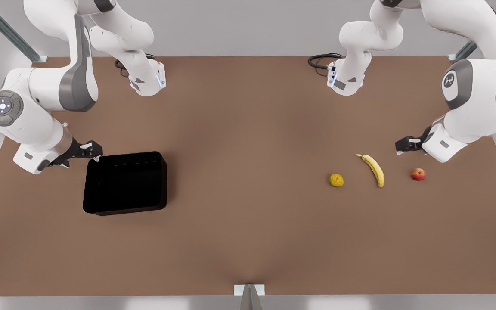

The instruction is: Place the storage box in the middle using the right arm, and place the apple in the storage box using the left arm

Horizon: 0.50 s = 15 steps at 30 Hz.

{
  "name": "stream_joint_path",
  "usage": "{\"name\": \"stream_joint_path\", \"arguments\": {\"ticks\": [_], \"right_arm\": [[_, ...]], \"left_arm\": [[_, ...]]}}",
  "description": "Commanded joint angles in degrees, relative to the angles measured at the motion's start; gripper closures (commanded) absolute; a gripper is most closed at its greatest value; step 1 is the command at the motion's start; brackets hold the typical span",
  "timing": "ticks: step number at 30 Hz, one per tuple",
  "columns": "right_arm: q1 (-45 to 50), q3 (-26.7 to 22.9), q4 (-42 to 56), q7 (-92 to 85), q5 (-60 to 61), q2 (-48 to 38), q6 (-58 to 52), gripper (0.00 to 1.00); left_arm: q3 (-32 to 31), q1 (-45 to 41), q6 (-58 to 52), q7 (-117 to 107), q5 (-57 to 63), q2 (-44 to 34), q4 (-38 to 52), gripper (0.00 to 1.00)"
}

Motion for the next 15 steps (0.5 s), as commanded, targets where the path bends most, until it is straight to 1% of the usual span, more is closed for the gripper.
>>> {"name": "stream_joint_path", "arguments": {"ticks": [1, 3, 4, 6, 7, 8, 9, 10, 11, 12, 13, 14, 15], "right_arm": [[-0.01, 0.00, -0.04, 0.00, 0.00, 0.08, 0.00, 0.00], [-1.41, 0.09, -0.13, -0.17, 0.00, 0.96, 0.26, 0.00], [-3.61, 0.35, -0.21, -0.70, -0.09, 3.15, 0.62, 0.00], [-8.00, 0.35, -1.09, -0.79, -0.09, 9.74, 1.23, 0.00], [-10.11, 0.35, -4.07, -0.79, -0.09, 10.98, 4.47, 0.00], [-11.70, 0.44, -11.01, -0.79, -0.09, 10.10, 10.36, 0.00], [-13.19, 0.52, -20.15, -0.88, -0.09, 7.47, 19.15, 0.00], [-13.72, 0.61, -26.48, -0.88, -0.09, 5.35, 25.65, 0.00], [-14.77, 0.53, -29.13, -0.97, -0.09, 4.74, 28.21, 0.00], [-15.74, 0.61, -32.64, -1.05, -0.09, 4.30, 32.07, 0.00], [-16.44, 0.53, -35.19, -2.02, -0.09, 4.56, 36.03, 0.00], [-17.50, 0.61, -36.34, -3.07, -0.09, 5.18, 38.23, 0.00], [-17.76, 0.53, -36.34, -3.60, -0.09, 5.61, 38.58, 0.00]], "left_arm": [[0.01, 0.57, 0.09, 0.00, 0.03, -0.01, 0.04, 0.00], [0.45, 0.48, -0.53, -0.17, -0.05, -0.09, 0.30, 0.00], [1.68, 0.48, -0.53, -0.88, -0.40, -0.01, 0.22, 0.00], [6.60, 0.66, -0.62, -4.04, -1.02, 2.01, -0.49, 0.00], [9.59, 1.01, -0.62, -8.69, -4.00, 3.33, -1.37, 0.00], [11.17, 2.15, 0.00, -16.69, -7.69, 5.53, -1.45, 0.00], [11.44, 4.17, 0.18, -21.88, -11.91, 7.99, -1.54, 0.00], [11.79, 5.40, 0.26, -28.29, -17.88, 10.89, -1.54, 0.00], [12.58, 5.58, 0.53, -31.64, -22.45, 13.17, -1.54, 0.00], [14.16, 7.42, 2.81, -32.08, -30.01, 13.35, -5.75, 0.00], [16.01, 7.78, 6.32, -34.01, -34.94, 13.79, -9.88, 0.00], [17.23, 7.95, 9.58, -36.83, -41.09, 14.40, -13.05, 0.00], [20.04, 8.04, 9.14, -37.00, -47.15, 16.43, -13.58, 0.00]]}}
